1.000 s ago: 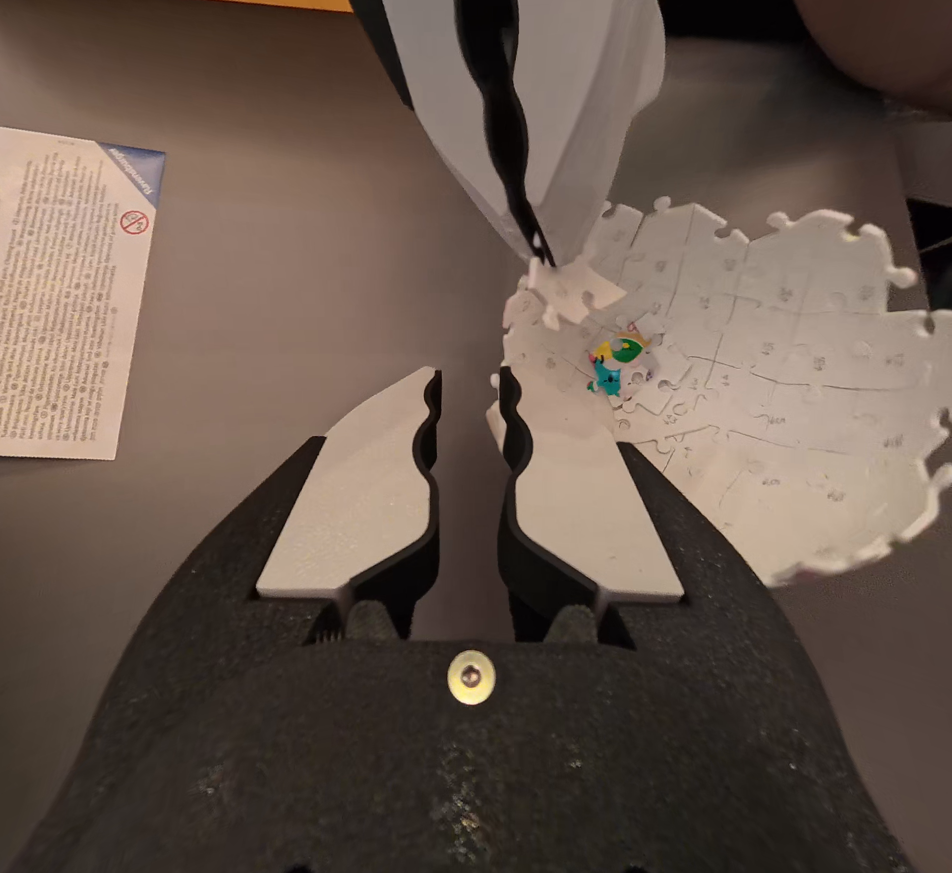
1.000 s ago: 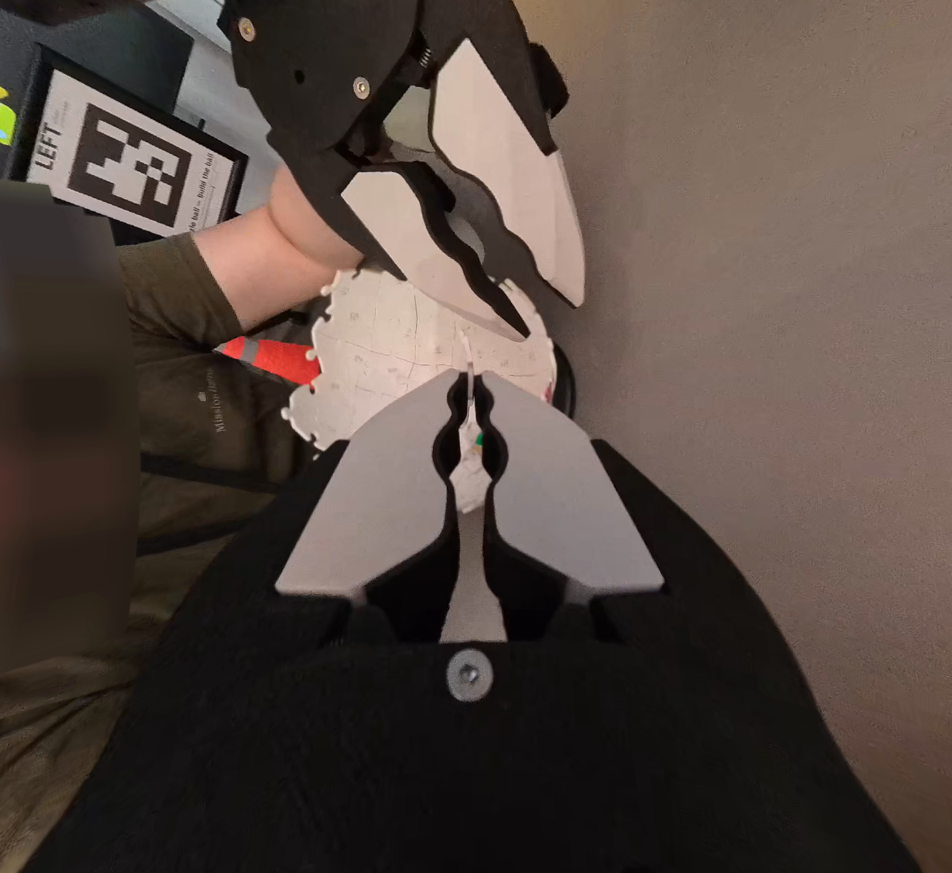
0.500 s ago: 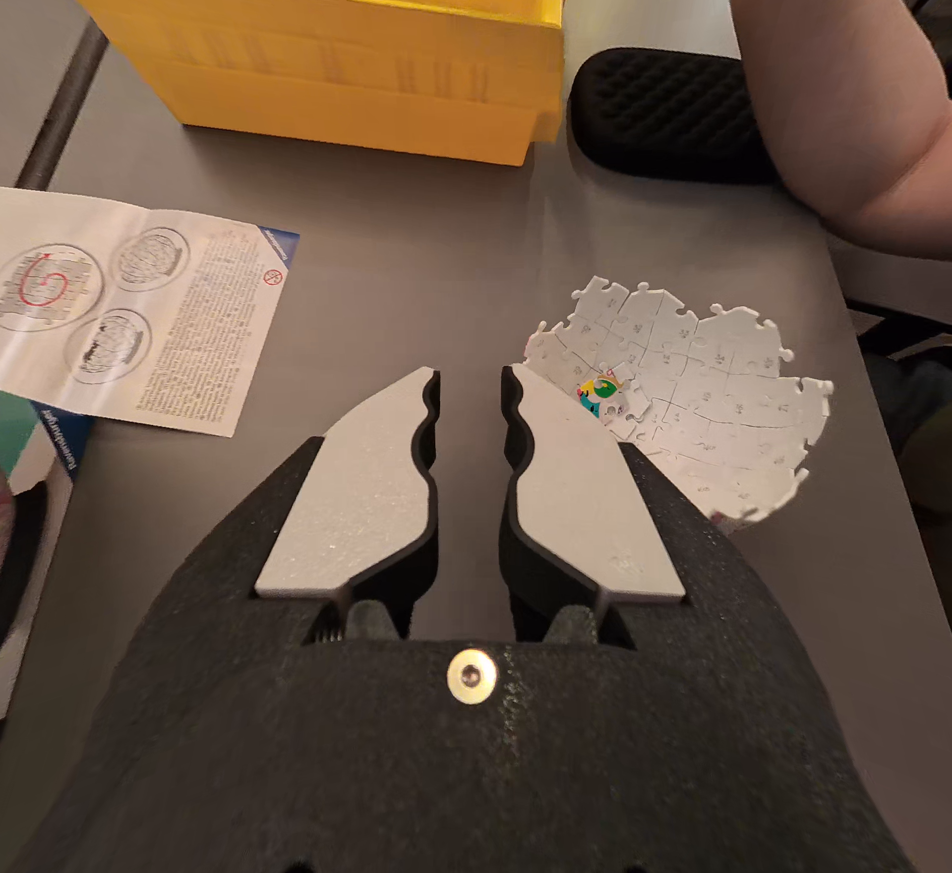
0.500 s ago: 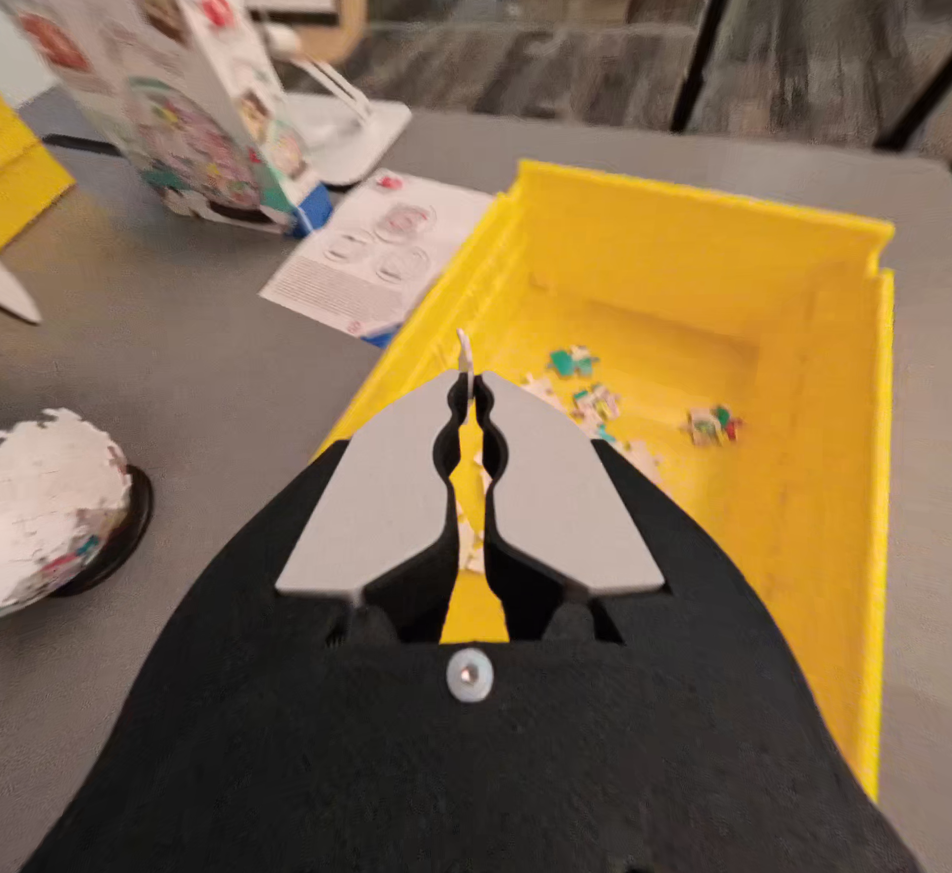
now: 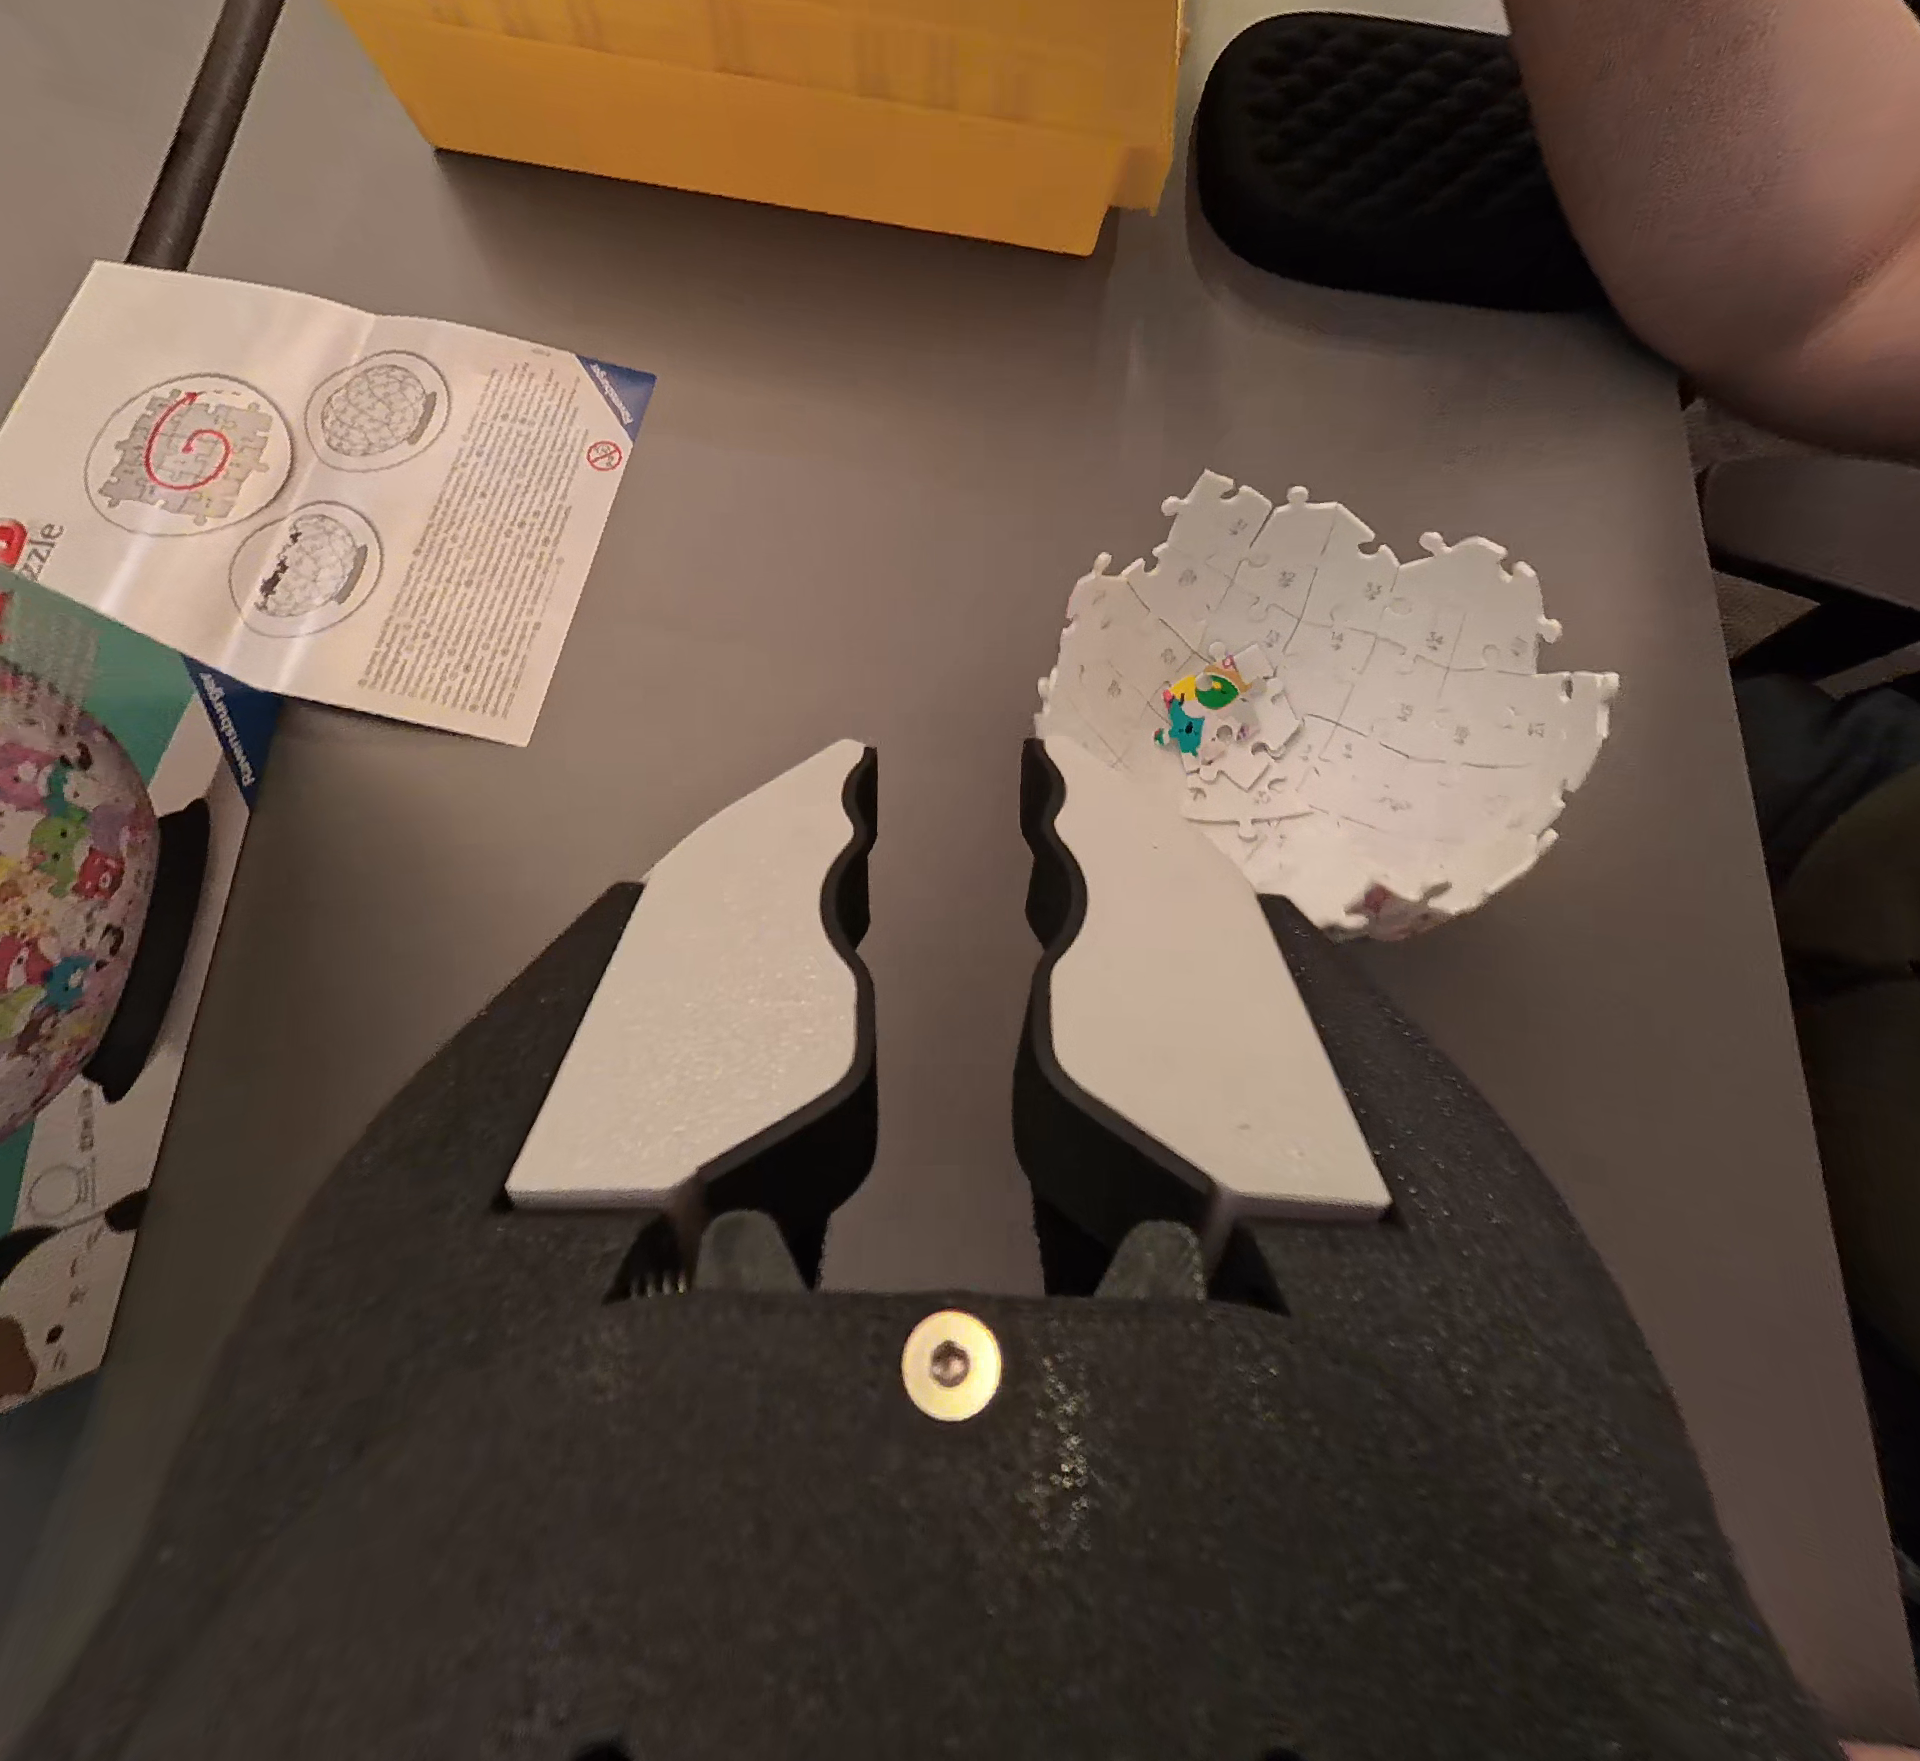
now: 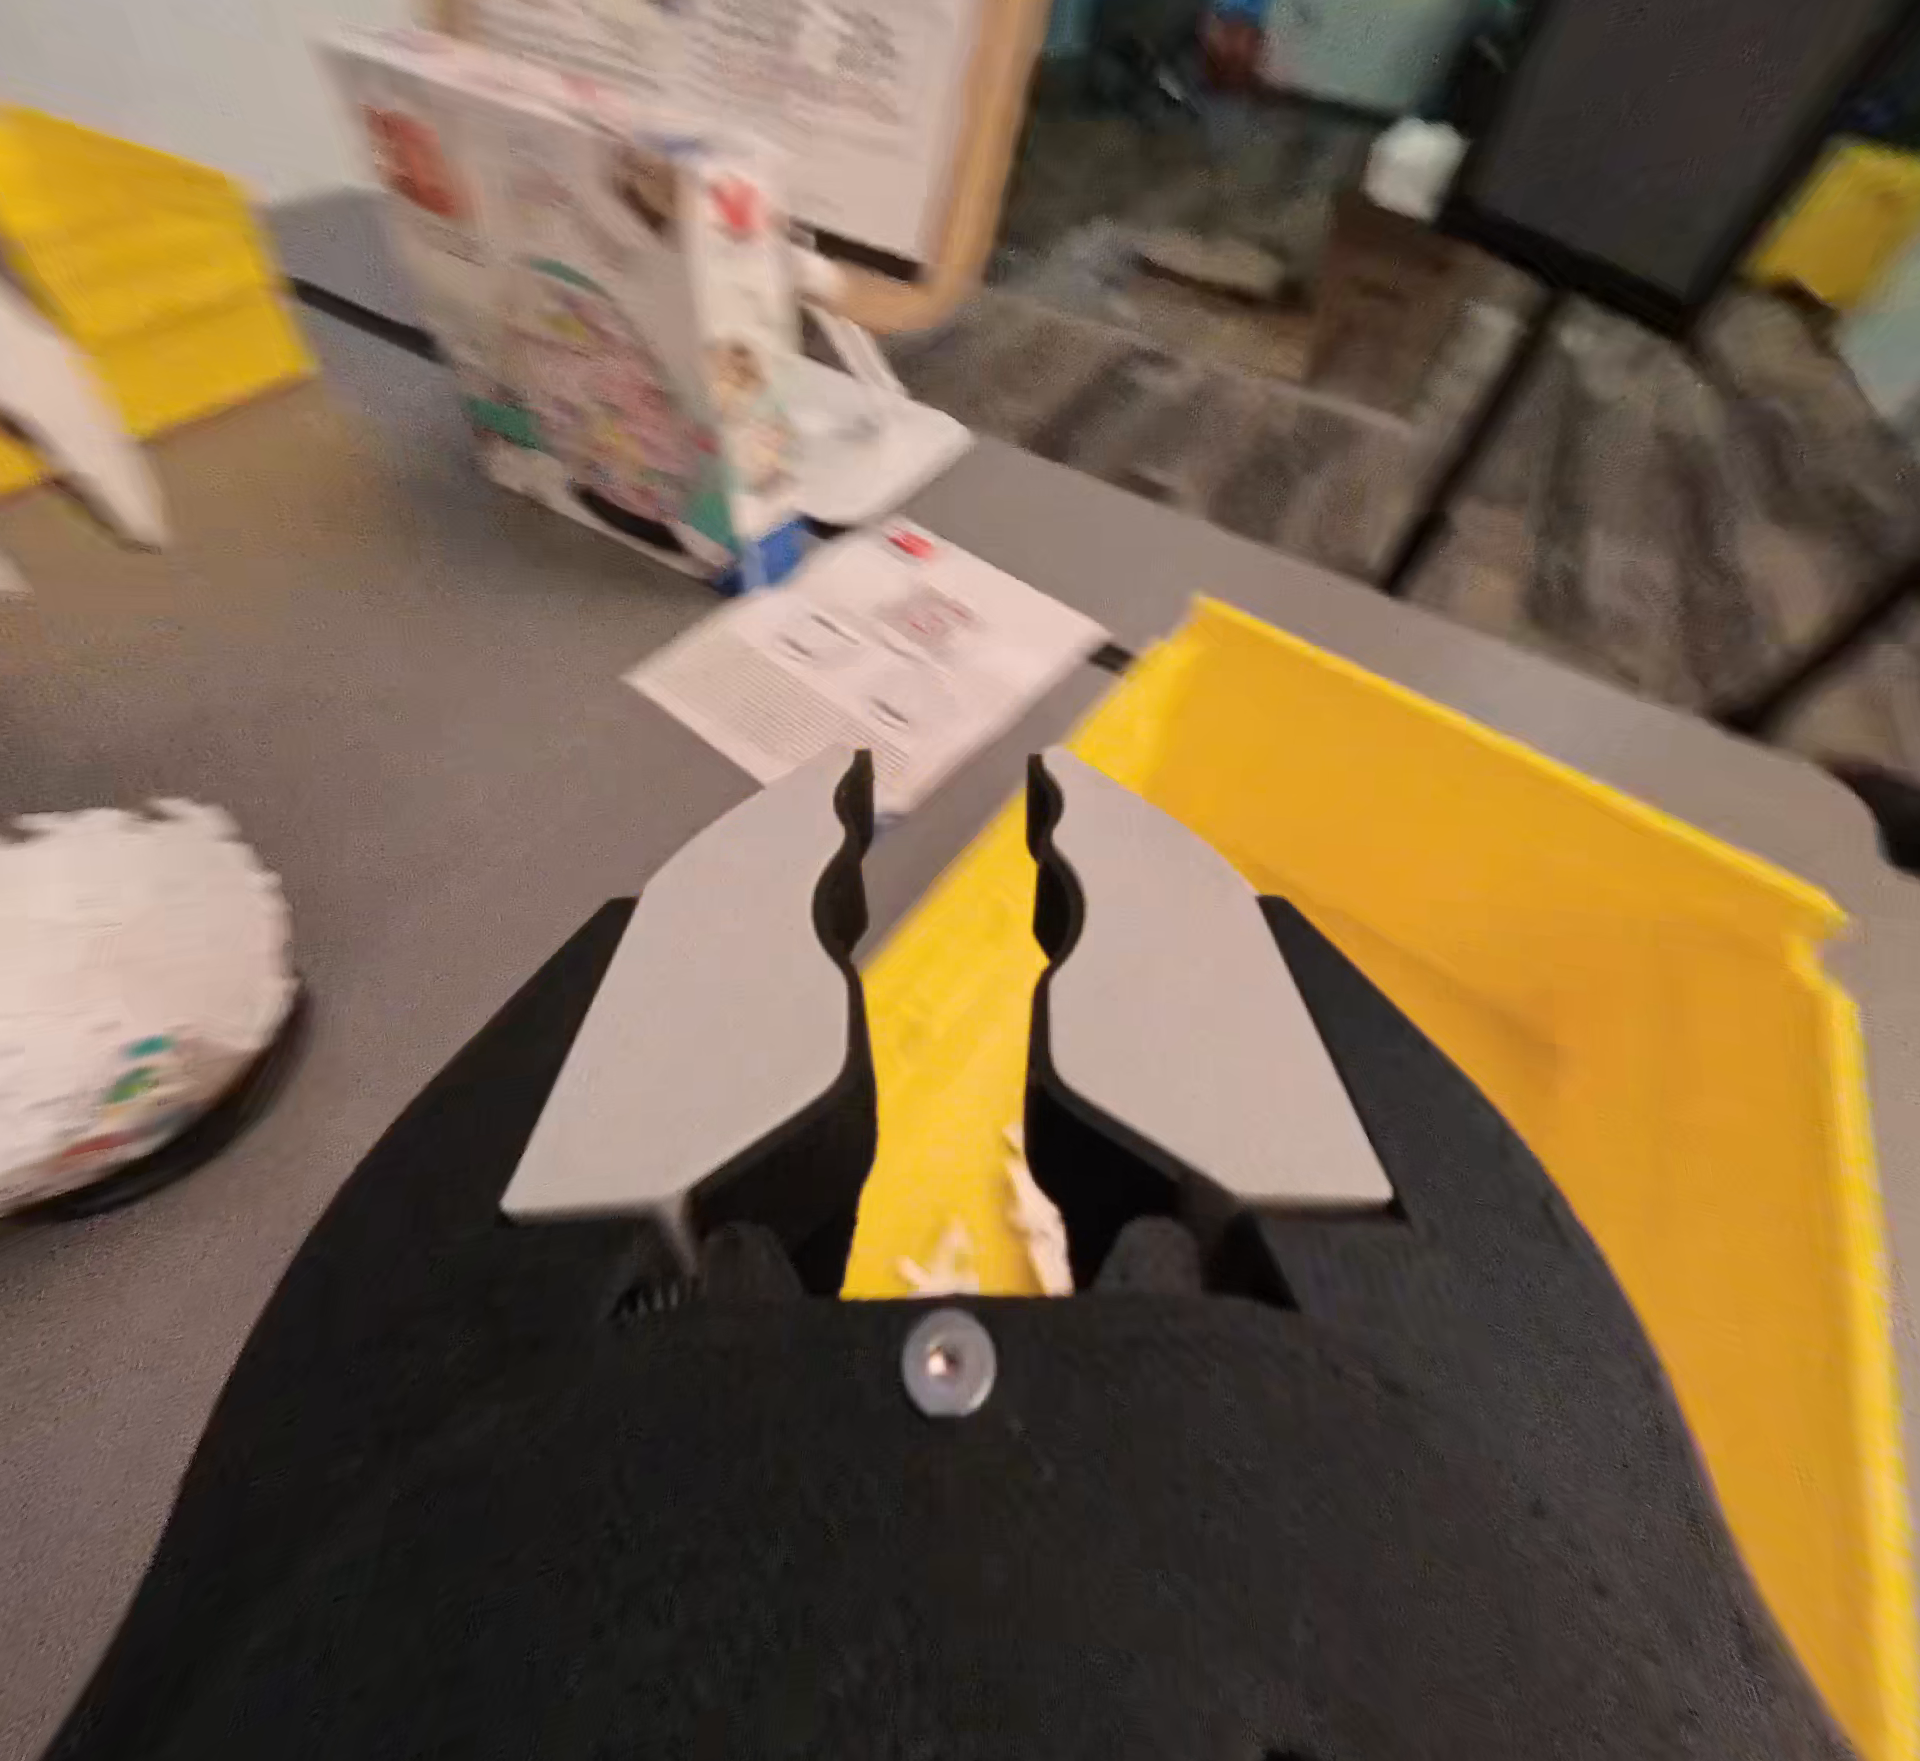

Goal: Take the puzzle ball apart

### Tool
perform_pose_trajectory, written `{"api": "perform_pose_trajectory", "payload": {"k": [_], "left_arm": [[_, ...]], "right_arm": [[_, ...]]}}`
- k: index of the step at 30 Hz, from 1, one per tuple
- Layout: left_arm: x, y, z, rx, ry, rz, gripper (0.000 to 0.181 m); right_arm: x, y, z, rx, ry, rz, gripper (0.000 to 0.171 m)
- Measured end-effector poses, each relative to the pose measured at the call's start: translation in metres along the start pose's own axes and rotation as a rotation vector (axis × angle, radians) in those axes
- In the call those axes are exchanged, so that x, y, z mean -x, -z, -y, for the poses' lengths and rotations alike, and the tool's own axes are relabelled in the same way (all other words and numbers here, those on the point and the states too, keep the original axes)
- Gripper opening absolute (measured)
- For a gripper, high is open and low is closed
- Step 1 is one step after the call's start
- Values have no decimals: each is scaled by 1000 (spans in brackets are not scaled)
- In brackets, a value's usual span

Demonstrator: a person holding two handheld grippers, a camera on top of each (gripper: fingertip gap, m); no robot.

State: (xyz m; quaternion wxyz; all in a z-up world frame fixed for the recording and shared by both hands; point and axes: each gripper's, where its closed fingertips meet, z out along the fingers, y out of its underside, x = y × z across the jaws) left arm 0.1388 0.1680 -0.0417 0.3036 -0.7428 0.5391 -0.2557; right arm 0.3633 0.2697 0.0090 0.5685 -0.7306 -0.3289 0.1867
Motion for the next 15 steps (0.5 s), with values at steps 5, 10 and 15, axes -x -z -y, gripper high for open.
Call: {"api": "perform_pose_trajectory", "payload": {"k": [5, 10, 15], "left_arm": [[-6, 15, -9, -28, 76, -13, 26], [-17, 8, -37, -4, 90, 27, 26], [-22, -7, -43, -25, 103, -8, 27]], "right_arm": [[187, -18, 19, -99, 229, 718, 19], [233, -64, -21, 153, 280, 900, 16], [238, -74, -62, 369, 347, 1002, 20]]}}
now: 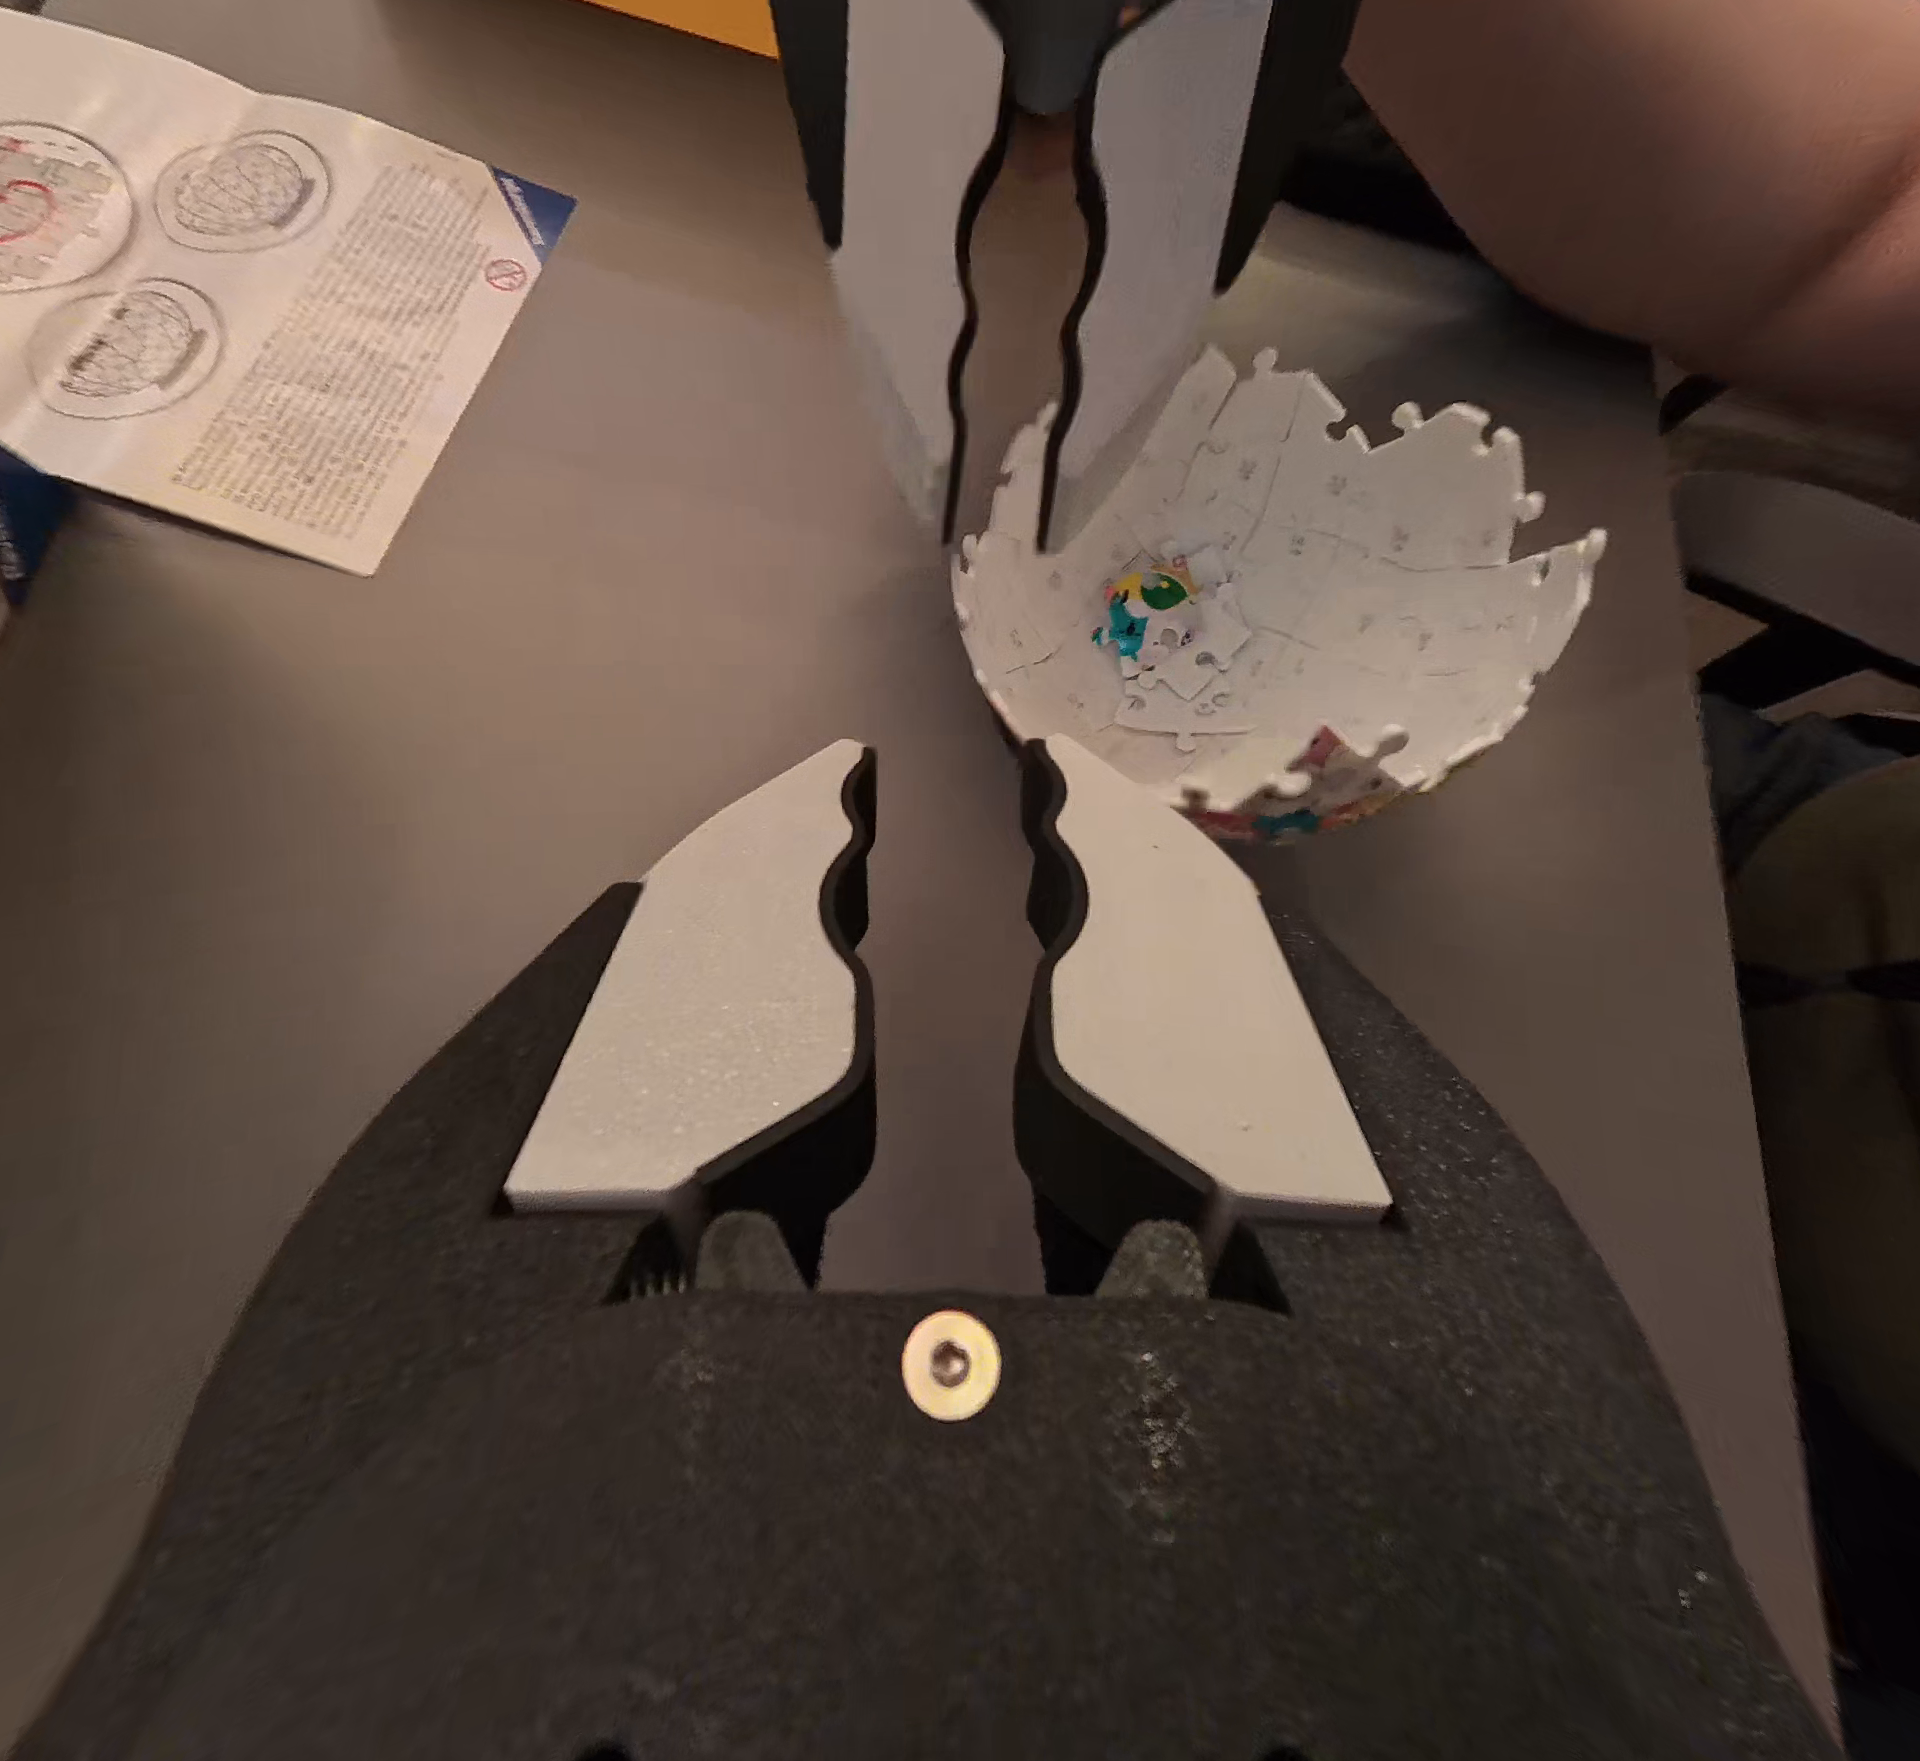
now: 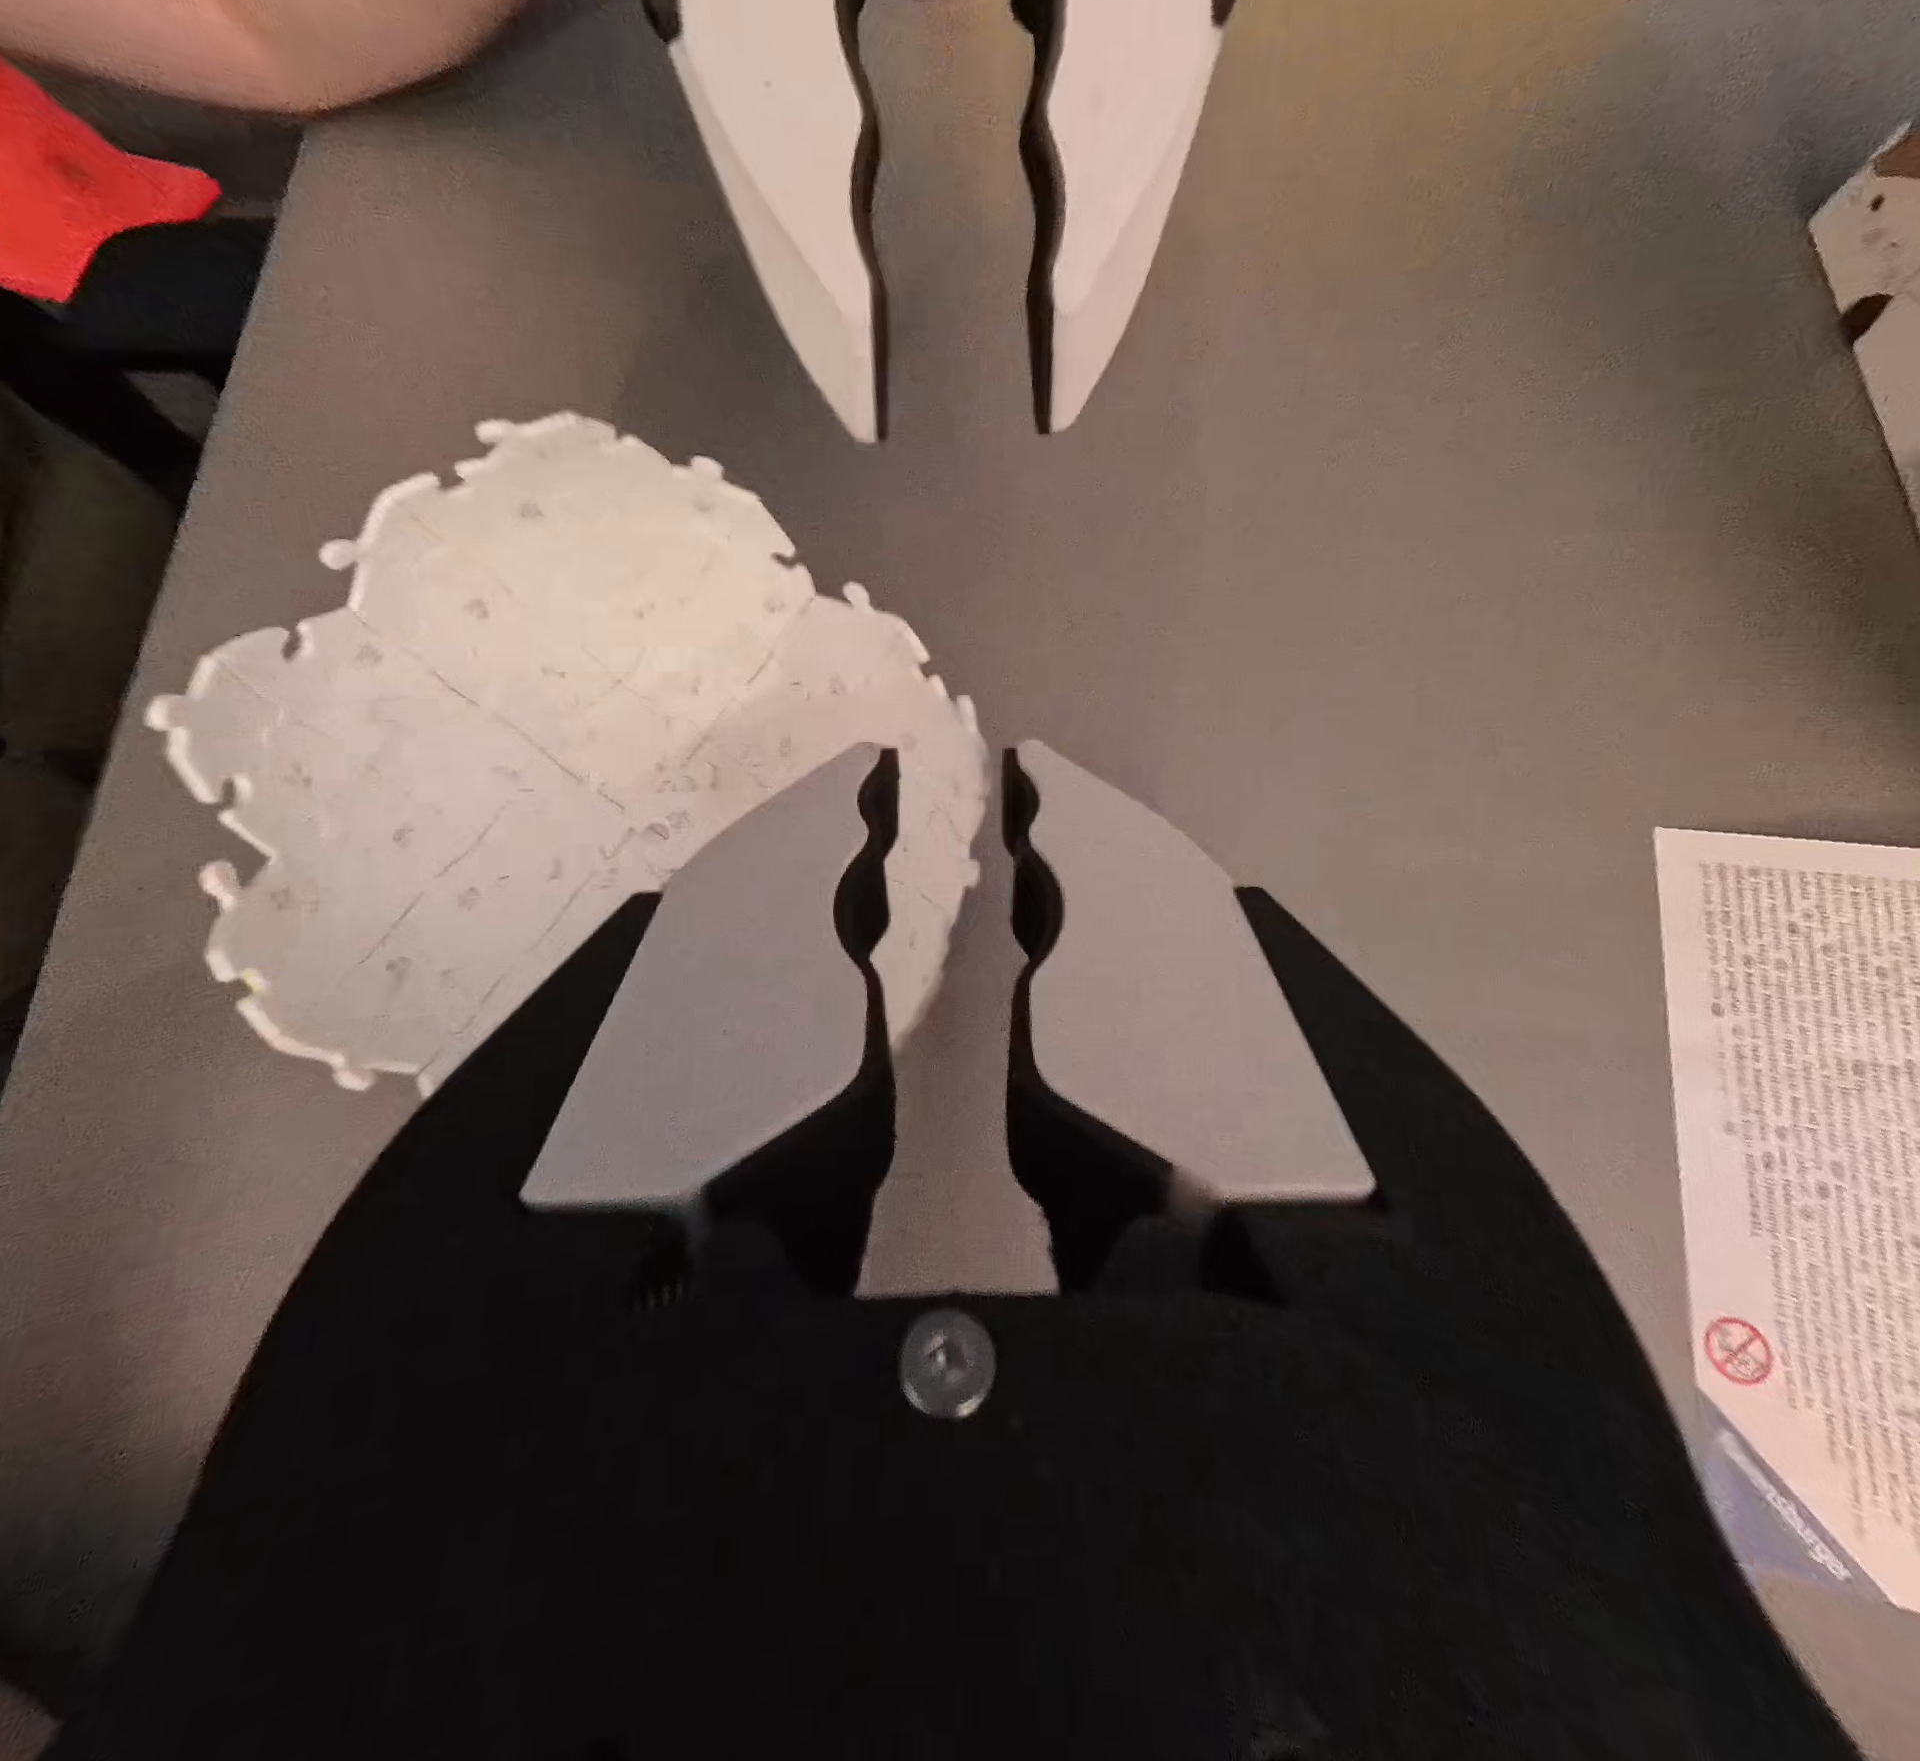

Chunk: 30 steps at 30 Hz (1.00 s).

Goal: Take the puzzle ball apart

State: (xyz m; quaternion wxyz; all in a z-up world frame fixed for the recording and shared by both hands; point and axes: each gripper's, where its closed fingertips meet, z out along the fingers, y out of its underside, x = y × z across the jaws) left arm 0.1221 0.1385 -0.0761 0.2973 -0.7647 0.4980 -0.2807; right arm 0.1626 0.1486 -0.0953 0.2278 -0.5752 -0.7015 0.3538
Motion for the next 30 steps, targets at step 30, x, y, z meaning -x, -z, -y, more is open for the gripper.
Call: {"api": "perform_pose_trajectory", "payload": {"k": [30], "left_arm": [[-18, -58, -16, 163, 86, -187, 8]], "right_arm": [[2, -14, -10, -93, -96, 131, 3]]}}
